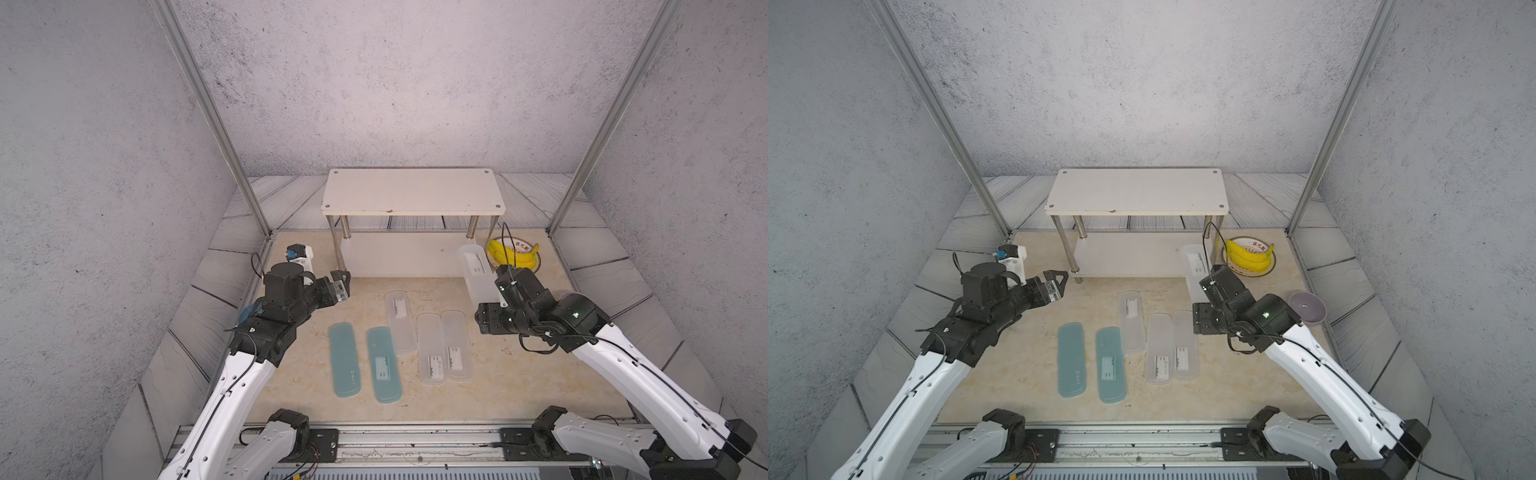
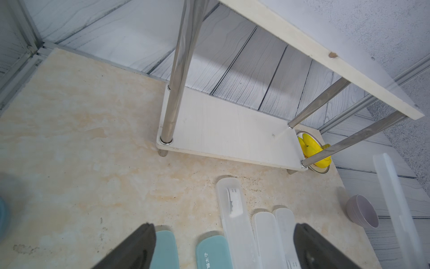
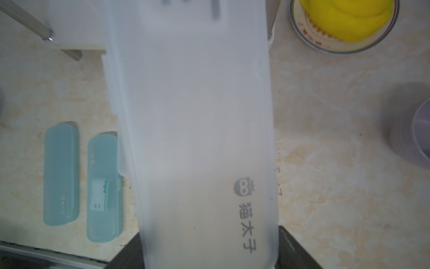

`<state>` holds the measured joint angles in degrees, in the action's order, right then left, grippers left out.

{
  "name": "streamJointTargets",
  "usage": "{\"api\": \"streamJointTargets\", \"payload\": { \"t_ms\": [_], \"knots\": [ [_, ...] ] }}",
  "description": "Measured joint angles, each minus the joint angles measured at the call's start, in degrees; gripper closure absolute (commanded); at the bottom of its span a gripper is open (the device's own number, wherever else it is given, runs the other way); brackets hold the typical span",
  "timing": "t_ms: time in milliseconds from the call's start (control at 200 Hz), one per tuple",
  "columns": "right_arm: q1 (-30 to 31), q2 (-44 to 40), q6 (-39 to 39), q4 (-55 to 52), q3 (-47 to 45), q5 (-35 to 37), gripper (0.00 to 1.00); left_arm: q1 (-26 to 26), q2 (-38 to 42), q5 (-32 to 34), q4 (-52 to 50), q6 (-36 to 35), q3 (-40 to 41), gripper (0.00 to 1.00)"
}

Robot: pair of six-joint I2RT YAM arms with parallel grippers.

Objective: Place the pencil cases on the shelf according to color
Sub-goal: Pick up the pencil case from the center of the board, then place the pencil case on the shelf.

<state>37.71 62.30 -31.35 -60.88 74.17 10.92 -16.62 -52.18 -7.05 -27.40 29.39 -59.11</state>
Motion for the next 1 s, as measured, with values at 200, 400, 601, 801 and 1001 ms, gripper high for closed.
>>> {"api": "streamJointTargets", "payload": {
  "t_ms": [200, 400, 601, 801, 1001],
  "knots": [
    [0.0, 2.8, 4.3, 2.5, 12.0, 1.2, 0.51, 0.0, 0.5, -0.1, -0.7, 0.2, -5.6, 0.01],
    [-1.7, 15.2, 9.2, 1.7, 30.5, 3.4, 0.49, -0.1, -3.5, -0.4, -0.6, -1.6, -12.9, 0.01],
    [-11.2, 26.4, 13.3, 3.8, 41.4, 0.5, 0.49, -0.1, -10.0, -1.3, 0.8, -4.1, -16.9, 0.01],
    [-15.8, 36.0, 16.5, 6.5, 50.5, -2.7, 0.47, -0.1, -10.4, -1.1, 2.0, -5.3, -15.4, 0.01],
    [-16.1, 44.5, 18.2, 7.5, 59.6, -3.1, 0.46, -0.2, -10.3, -1.1, 3.6, -5.4, -12.8, 0.01]
  ]
}}
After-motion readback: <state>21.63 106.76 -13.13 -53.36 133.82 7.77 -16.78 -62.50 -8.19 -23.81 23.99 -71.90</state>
